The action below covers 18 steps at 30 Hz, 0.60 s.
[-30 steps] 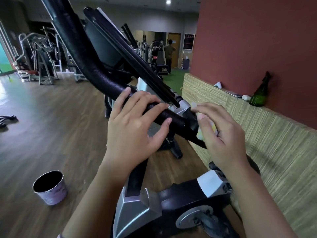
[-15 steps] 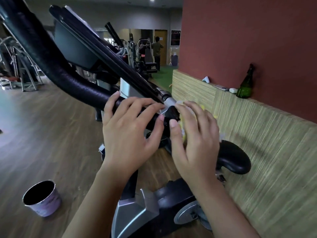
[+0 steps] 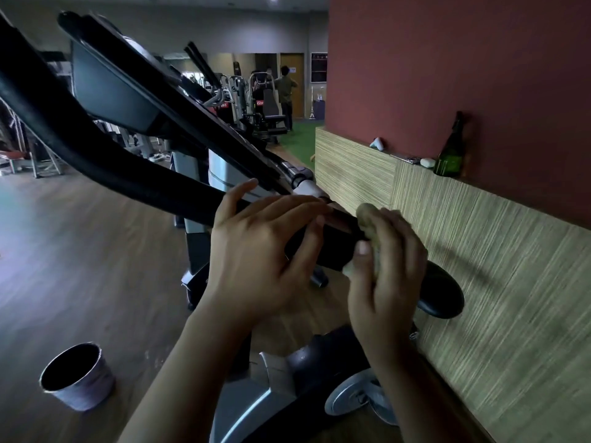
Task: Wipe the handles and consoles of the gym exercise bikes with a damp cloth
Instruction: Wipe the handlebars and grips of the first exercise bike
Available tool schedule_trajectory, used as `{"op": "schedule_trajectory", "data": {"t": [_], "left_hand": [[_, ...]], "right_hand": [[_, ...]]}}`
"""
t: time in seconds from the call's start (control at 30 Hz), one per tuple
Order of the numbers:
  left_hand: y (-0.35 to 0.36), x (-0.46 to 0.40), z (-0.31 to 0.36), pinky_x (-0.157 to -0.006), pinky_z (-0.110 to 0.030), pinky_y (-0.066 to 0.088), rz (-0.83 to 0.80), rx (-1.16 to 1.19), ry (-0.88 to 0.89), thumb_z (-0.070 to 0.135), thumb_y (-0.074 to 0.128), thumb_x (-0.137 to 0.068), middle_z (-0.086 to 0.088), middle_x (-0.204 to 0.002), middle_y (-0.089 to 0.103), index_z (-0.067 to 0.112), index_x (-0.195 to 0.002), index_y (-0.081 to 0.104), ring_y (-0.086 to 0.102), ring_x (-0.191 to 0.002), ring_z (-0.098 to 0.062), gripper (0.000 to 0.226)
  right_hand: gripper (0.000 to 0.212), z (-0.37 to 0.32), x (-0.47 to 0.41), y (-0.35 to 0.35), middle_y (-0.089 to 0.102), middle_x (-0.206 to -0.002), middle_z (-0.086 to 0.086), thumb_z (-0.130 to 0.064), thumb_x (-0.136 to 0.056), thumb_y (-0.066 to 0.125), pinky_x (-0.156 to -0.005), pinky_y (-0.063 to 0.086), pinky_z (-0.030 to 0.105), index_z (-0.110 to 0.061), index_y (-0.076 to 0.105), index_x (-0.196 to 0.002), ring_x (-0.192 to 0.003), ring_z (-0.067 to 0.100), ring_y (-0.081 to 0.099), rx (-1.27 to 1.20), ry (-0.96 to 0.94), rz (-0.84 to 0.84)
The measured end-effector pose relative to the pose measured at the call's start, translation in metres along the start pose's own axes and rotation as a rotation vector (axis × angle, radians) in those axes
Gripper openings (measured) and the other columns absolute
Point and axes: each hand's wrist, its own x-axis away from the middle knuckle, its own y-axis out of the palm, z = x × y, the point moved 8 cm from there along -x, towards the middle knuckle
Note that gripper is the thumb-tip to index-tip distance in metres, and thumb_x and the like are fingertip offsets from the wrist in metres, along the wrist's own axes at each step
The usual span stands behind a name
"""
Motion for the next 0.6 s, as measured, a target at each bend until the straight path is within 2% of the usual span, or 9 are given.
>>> {"op": "schedule_trajectory", "data": {"t": [0.07, 0.13, 0.23, 0.3, 0.37, 0.47, 0.53, 0.6], "left_hand": [[0.001, 0.000, 0.000, -0.108, -0.047, 0.032, 0.002, 0.010, -0.001, 0.031, 0.045, -0.095, 0.017, -0.110, 0.070, 0.028, -0.103, 0.073, 0.065, -0.106, -0.001, 0.030], [0.002, 0.000, 0.000, -0.109, -0.046, 0.031, 0.006, 0.009, -0.002, 0.033, 0.046, -0.095, 0.018, -0.108, 0.071, 0.028, -0.100, 0.074, 0.064, -0.105, -0.001, 0.029], [0.005, -0.002, 0.005, -0.108, -0.046, 0.030, -0.018, -0.014, -0.005, 0.042, 0.050, -0.093, 0.019, -0.105, 0.070, 0.031, -0.097, 0.073, 0.064, -0.106, -0.002, 0.027], [0.008, -0.004, 0.007, -0.107, -0.045, 0.031, -0.049, -0.025, -0.010, 0.045, 0.051, -0.091, 0.020, -0.105, 0.070, 0.031, -0.097, 0.073, 0.063, -0.109, -0.003, 0.027], [0.009, -0.005, 0.007, -0.105, -0.046, 0.033, -0.072, -0.018, -0.022, 0.045, 0.052, -0.090, 0.019, -0.105, 0.071, 0.031, -0.097, 0.073, 0.062, -0.111, -0.004, 0.026], [0.011, -0.007, 0.009, -0.103, -0.046, 0.036, -0.111, 0.007, -0.040, 0.043, 0.052, -0.089, 0.019, -0.106, 0.071, 0.031, -0.098, 0.072, 0.061, -0.113, -0.005, 0.025], [0.013, -0.010, 0.010, -0.104, -0.043, 0.036, -0.147, 0.016, -0.060, 0.043, 0.050, -0.088, 0.019, -0.107, 0.070, 0.032, -0.099, 0.073, 0.060, -0.115, -0.005, 0.027], [0.016, -0.014, 0.011, -0.104, -0.038, 0.037, -0.184, 0.023, -0.074, 0.044, 0.047, -0.087, 0.019, -0.109, 0.070, 0.033, -0.099, 0.073, 0.060, -0.116, -0.006, 0.031]], "right_hand": [[0.042, 0.018, 0.006, -0.001, 0.053, -0.131, 0.021, -0.024, -0.099, 0.040, -0.095, 0.048, 0.052, 0.004, 0.058, -0.126, -0.122, 0.036, 0.053, -0.146, 0.143, 0.016], [0.043, 0.015, 0.012, 0.003, 0.048, -0.137, 0.018, -0.025, -0.099, 0.040, -0.098, 0.047, 0.053, 0.002, 0.056, -0.129, -0.128, 0.035, 0.049, -0.192, 0.217, 0.016], [0.042, 0.000, 0.014, 0.005, 0.042, -0.143, 0.007, -0.026, -0.100, 0.040, -0.106, 0.041, 0.053, -0.001, 0.056, -0.131, -0.137, 0.028, 0.040, -0.116, 0.137, 0.005], [0.041, 0.009, 0.012, 0.002, 0.046, -0.141, 0.009, -0.022, -0.099, 0.040, -0.104, 0.043, 0.052, 0.001, 0.056, -0.130, -0.134, 0.025, 0.044, -0.161, 0.116, 0.009], [0.041, 0.036, 0.013, 0.003, 0.054, -0.135, 0.014, -0.021, -0.098, 0.037, -0.101, 0.044, 0.054, 0.002, 0.055, -0.128, -0.128, 0.029, 0.051, -0.294, 0.223, 0.012], [0.042, 0.067, 0.020, 0.013, 0.059, -0.131, 0.007, -0.026, -0.100, 0.033, -0.103, 0.043, 0.054, -0.007, 0.058, -0.127, -0.126, 0.025, 0.054, -0.464, 0.407, -0.004], [0.034, 0.082, 0.022, 0.021, 0.059, -0.132, -0.007, -0.021, -0.102, 0.036, -0.107, 0.042, 0.043, -0.023, 0.059, -0.126, -0.127, 0.014, 0.052, -0.473, 0.469, -0.086], [0.033, 0.094, 0.019, 0.034, 0.054, -0.132, -0.024, -0.022, -0.103, 0.039, -0.110, 0.035, 0.020, -0.038, 0.052, -0.128, -0.130, 0.004, 0.046, -0.450, 0.480, -0.272]]}}
